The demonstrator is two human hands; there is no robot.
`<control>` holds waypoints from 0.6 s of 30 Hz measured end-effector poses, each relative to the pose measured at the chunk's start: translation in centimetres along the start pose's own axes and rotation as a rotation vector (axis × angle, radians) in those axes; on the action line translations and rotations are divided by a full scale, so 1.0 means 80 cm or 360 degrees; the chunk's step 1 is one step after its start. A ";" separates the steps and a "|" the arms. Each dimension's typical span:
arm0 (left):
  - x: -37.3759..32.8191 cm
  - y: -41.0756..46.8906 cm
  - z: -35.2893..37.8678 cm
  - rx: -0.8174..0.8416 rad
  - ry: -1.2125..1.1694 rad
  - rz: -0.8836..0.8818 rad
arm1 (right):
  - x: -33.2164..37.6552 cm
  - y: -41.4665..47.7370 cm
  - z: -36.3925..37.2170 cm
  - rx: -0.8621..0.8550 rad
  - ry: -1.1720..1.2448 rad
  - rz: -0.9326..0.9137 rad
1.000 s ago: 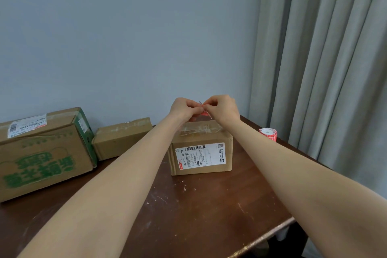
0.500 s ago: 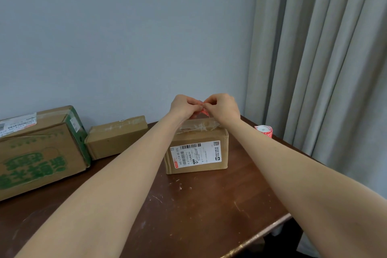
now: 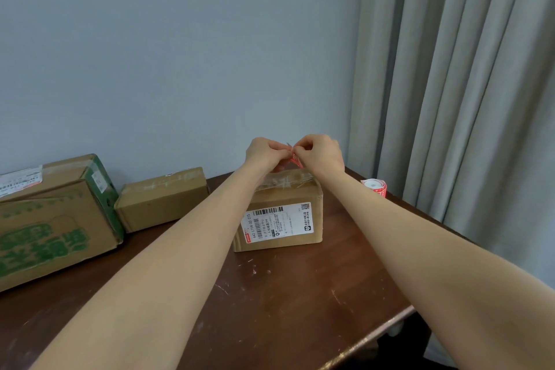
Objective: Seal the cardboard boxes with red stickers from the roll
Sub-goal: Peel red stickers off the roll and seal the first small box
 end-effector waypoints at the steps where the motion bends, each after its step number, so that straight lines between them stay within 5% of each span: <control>1: 0.000 -0.001 0.000 -0.0001 0.0003 -0.0002 | -0.001 0.000 0.000 -0.0001 0.0025 0.0014; 18: 0.013 0.005 -0.015 -0.0131 0.0023 -0.0104 | -0.036 0.004 -0.006 -0.0134 0.0464 0.0516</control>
Point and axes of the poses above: each hand's wrist, its own y-axis towards the middle knuckle, its own z-axis out of the palm, x = y × z, the point moved 7 cm from there along y, towards the middle knuckle, and after that the axes turned 4 degrees about -x, right-handed, at the moved point
